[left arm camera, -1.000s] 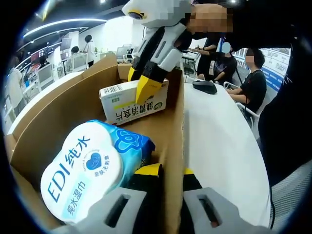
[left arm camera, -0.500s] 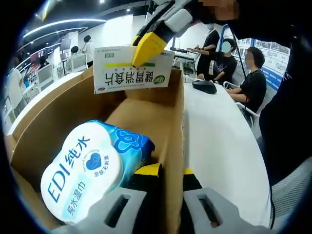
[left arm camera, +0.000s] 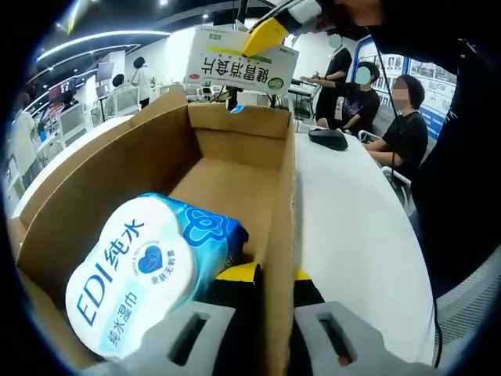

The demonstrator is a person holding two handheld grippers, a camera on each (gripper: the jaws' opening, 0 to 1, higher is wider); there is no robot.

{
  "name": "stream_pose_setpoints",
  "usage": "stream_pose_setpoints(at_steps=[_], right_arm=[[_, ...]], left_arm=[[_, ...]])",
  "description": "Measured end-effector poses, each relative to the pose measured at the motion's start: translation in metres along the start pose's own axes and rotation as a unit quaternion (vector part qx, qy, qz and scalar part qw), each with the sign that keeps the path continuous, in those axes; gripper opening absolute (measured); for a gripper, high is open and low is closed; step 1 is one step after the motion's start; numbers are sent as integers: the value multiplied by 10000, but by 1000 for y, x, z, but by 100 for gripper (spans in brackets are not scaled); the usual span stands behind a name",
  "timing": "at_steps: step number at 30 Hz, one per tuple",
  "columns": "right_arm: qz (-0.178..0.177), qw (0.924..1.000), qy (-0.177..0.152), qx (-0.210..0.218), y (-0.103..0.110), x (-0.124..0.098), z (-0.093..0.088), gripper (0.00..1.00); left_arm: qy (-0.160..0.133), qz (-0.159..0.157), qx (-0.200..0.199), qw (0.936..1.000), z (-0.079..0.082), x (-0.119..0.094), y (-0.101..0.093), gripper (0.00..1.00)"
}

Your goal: Operate the shoe box by opening the lid, removing the specified soft item, and placing it in the target area until the item is outside and the box remains undamaged.

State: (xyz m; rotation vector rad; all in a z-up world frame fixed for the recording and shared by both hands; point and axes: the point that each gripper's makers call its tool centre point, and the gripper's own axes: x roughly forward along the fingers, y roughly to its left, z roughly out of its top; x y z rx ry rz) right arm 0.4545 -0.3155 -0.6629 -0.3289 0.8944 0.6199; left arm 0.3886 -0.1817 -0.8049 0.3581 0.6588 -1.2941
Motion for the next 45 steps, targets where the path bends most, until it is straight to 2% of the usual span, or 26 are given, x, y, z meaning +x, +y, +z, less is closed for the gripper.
stream_pose_setpoints(at_steps=[12,17,21,25,28,35,45], right_arm=[[-405,9967,-103,700,-66,-49,-49,17],[-617,9942,-127,871,-83,-69,-65,17],[-846,9910,-53,1039,-101,-83,-87,17],[-920,9875,60,1278,-113,-86,-114,17],[-928,9847,-8,1473,-118,-88,-125,17],[-1073,9796,93,1695,-140,-89,-152,17],[-1134,9722,186,2039,-164,-71,-188,17]], left_arm=[[10,2,22,10000,0,0,0,2],[4,6,42,10000,0,0,0,2],[6,0,34,10000,0,0,1,2],[13,5,40,10000,1,0,1,2],[31,7,42,10000,0,-1,0,2],[40,-11,22,10000,1,0,-1,2],[53,-35,5,10000,2,2,-1,2]])
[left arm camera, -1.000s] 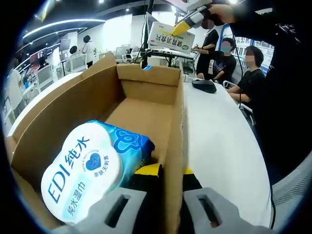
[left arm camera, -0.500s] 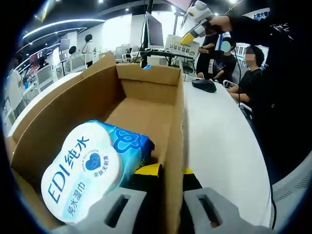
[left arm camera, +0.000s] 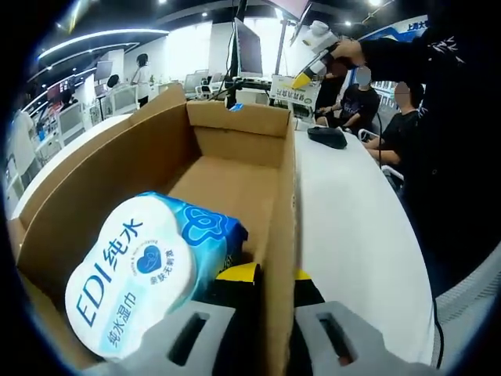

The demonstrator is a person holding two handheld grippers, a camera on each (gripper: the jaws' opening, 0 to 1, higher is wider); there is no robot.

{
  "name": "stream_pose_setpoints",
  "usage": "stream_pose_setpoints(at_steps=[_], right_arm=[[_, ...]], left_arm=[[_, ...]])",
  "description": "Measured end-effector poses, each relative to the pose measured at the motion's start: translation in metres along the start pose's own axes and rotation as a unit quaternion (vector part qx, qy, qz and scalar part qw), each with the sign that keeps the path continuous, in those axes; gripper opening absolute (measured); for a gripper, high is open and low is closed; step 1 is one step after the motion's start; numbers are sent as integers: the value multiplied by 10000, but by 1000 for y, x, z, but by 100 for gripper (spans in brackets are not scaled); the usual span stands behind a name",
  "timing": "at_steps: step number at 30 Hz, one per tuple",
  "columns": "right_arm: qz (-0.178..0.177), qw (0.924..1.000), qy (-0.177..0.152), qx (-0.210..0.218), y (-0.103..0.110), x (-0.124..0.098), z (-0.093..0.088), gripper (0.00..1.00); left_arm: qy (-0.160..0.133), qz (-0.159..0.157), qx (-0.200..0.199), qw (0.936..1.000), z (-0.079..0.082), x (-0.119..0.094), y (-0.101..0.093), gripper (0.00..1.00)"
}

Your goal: Operate the shoe box by opening the lid, removing the specified soft item, and placing it in the target area until the item is outside and the box remains undamaged.

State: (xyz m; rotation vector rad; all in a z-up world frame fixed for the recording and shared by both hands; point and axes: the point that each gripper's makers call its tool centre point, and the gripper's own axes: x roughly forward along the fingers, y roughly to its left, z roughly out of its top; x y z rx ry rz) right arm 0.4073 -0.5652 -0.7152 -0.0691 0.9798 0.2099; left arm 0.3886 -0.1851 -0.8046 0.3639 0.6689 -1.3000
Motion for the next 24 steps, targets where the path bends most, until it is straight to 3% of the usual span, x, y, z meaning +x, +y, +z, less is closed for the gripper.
stream_pose_setpoints(at_steps=[12,24], right_arm=[[-91,9994,202,261,-18,33,-24,17],[-97,9990,335,293,-14,50,-28,17]], left_arm=[[48,-30,14,10000,-1,1,4,2],[56,-92,-72,9999,-3,2,6,2]])
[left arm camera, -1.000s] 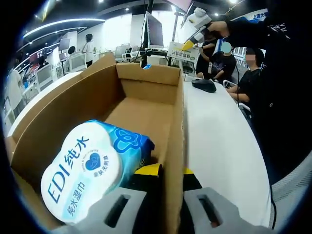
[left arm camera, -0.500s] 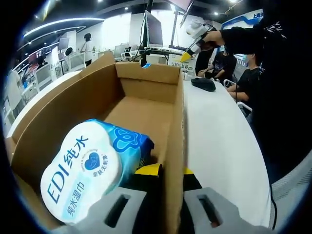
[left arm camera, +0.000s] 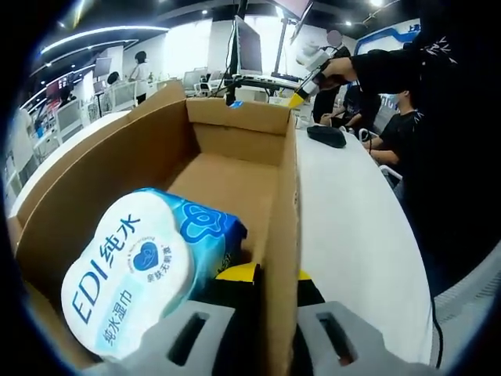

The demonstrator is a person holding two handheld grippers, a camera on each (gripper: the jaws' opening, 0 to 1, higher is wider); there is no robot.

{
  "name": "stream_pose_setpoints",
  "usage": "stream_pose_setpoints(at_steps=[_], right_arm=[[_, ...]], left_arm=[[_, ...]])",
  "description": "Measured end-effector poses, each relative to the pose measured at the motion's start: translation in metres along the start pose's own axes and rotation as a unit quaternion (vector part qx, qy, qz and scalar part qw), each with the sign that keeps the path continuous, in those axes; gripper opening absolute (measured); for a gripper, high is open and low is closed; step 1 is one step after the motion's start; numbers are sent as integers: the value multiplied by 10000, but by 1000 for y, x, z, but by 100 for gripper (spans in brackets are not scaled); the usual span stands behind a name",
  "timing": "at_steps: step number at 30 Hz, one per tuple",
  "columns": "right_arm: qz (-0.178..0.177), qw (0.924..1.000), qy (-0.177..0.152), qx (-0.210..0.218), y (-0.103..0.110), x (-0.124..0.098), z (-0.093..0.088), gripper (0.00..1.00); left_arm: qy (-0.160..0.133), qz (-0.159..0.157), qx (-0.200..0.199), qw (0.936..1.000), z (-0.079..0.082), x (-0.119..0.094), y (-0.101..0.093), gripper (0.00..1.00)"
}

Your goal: Operate the shoe box by opening the lid, removing the specified soft item, and placing it in the target area until the item is outside and the box remains undamaged.

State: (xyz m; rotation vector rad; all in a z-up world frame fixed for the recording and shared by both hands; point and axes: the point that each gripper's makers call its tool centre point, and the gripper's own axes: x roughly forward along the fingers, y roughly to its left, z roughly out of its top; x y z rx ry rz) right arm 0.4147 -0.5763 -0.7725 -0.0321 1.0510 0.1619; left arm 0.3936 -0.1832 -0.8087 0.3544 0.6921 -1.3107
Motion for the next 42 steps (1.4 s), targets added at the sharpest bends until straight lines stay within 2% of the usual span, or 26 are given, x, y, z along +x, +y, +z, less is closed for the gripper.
stream_pose_setpoints(at_steps=[13,16,18,23,25,28,29,34,36,38,41,42], right_arm=[[-32,9999,-123,50,-9,7,1,18],[-25,9998,-188,103,-10,7,3,24],[-42,9994,-321,114,-13,4,9,29],[-81,9985,-524,124,-13,-12,21,30],[-42,9982,-598,81,-8,-20,24,30],[-8,9978,-664,-61,2,-31,24,30],[5,9977,-671,-82,4,-33,23,30],[89,9961,-828,-288,21,-51,19,31],[109,9954,-861,-407,27,-57,17,31],[109,9952,-861,-441,30,-60,14,31],[153,9942,-946,-496,37,-67,13,32],[154,9940,-955,-514,38,-69,13,33]], left_arm=[[-1,-5,4,10000,1,1,0,2],[8,-24,-21,10000,1,1,-1,2],[12,-23,-20,10000,2,1,-1,2],[46,8,20,10000,2,1,-2,3],[51,-5,-1,10000,2,1,-1,3],[280,49,192,9994,-3,2,0,3],[190,19,170,9997,0,2,-1,3],[318,171,281,9990,-2,0,4,3],[524,236,426,9974,-5,-4,4,4],[590,249,500,9967,-5,-7,3,4],[996,323,597,9927,-15,-20,4,3],[978,323,625,9927,-14,-21,3,3]])
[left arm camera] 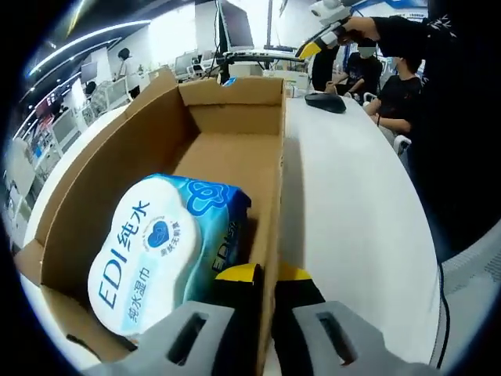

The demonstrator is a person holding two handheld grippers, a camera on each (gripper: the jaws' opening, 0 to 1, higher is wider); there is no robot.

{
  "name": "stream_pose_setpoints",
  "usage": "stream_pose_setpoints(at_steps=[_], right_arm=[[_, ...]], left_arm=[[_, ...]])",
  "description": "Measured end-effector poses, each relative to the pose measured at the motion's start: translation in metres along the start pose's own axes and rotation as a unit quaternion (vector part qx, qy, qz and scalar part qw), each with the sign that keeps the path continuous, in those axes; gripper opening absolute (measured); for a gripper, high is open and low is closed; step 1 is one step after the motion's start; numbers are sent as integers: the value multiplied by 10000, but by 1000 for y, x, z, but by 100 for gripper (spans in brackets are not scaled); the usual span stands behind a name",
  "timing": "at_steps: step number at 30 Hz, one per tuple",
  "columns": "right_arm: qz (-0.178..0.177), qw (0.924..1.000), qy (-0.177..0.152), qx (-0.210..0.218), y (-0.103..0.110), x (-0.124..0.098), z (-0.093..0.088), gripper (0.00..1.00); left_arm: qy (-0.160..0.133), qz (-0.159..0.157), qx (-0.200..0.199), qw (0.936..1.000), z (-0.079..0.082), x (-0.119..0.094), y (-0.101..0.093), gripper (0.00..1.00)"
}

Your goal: Operate the shoe box by opening the lid, removing the specified soft item, and placing it in the target area until the item is outside and the box remains undamaged.

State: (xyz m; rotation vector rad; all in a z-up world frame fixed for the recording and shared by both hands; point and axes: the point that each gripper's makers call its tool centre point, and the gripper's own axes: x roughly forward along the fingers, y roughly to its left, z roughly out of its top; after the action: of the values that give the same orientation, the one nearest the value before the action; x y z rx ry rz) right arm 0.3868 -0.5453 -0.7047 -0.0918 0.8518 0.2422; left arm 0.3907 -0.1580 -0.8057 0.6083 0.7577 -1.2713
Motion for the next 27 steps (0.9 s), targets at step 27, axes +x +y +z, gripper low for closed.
stream_pose_setpoints(at_steps=[27], right_arm=[[1269,9659,-138,-2253,144,24,97,52]], left_arm=[[363,43,274,9990,-10,-11,1,1]])
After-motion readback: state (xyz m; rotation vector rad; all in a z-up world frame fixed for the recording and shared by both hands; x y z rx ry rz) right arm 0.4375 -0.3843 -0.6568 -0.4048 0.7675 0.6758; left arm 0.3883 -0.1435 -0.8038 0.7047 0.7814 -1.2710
